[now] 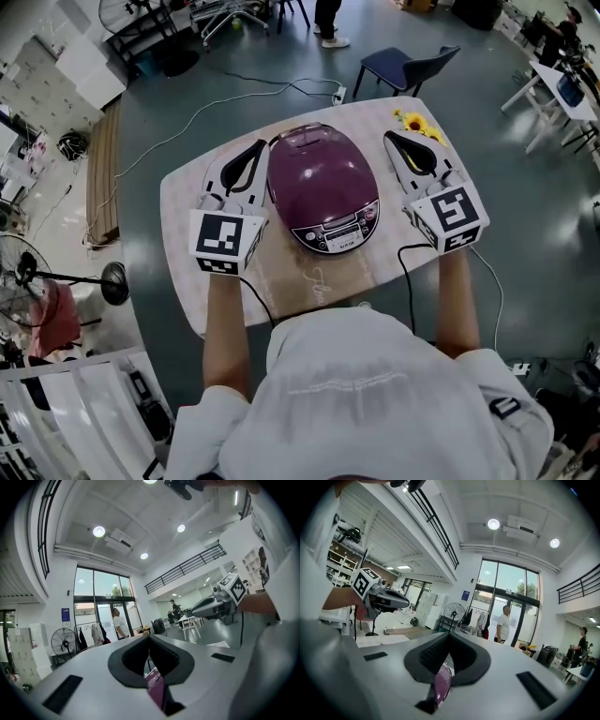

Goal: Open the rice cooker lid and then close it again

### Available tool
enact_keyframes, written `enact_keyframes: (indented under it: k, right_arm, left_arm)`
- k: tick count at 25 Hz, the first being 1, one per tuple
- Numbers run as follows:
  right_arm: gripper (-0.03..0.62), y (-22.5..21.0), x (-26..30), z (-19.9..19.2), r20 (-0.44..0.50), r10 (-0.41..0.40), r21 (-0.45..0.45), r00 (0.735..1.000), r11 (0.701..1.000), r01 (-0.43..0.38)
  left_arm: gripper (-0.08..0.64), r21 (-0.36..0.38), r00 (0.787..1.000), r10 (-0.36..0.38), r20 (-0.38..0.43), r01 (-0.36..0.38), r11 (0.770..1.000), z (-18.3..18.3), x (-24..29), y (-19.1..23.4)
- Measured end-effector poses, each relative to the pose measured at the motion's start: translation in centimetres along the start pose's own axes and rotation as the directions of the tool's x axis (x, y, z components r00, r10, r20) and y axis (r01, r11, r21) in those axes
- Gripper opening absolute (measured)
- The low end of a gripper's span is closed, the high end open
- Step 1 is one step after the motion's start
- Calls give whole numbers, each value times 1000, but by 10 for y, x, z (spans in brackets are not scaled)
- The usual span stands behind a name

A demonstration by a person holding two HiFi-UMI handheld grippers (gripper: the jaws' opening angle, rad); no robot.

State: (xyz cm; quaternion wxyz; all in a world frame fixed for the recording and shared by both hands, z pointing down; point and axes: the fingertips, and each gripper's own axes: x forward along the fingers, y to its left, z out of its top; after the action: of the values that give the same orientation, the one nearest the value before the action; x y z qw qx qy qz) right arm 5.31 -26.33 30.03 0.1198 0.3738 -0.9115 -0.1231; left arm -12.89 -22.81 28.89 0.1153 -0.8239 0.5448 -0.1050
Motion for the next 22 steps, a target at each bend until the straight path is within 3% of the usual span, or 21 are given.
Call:
enact_keyframes:
  k: [22]
  right_arm:
    - [25, 9, 1, -10, -39, 14, -1, 999, 1000, -14]
  left_arm:
    - [17, -19, 999, -30, -26, 30, 999, -13, -3, -7]
